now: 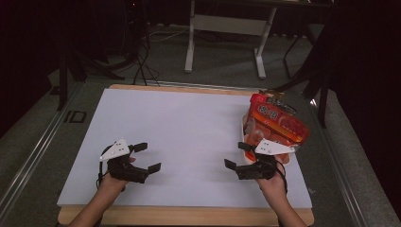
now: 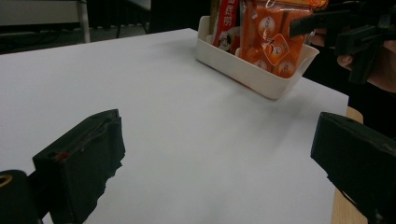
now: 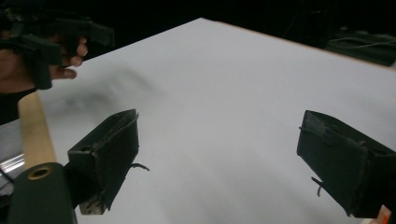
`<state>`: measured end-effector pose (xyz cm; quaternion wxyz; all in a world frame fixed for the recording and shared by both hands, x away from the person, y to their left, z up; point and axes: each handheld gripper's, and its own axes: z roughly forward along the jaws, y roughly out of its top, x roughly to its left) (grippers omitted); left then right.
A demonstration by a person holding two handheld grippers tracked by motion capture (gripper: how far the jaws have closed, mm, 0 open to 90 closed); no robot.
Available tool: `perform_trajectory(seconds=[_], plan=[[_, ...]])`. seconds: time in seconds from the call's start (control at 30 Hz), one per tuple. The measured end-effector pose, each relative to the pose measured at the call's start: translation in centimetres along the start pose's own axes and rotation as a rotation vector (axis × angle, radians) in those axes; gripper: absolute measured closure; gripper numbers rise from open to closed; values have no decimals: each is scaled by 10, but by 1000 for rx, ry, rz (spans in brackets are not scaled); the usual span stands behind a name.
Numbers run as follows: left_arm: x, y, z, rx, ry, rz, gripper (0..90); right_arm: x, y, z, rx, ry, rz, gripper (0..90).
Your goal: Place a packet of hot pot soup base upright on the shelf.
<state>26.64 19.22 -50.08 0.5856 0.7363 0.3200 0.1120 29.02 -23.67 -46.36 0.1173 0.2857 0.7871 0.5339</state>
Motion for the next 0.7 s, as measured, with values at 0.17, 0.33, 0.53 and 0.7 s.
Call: perform_trajectory(seconds=[0.17,0.33,0.53,0.7], plan=[[-1,-1,0,5,4,12,25,0,-9,0,21,-17,-16,128],[-2,-3,2,14,-1,19,25,0,-20,0,70,-22,-49,128],[-2,-5,3,17,-5,20,25,0,-23,2,86,-55,-102,128],[-1,-5,2,11,-3,16,25,-1,-24,4,88,-46,-97,128]])
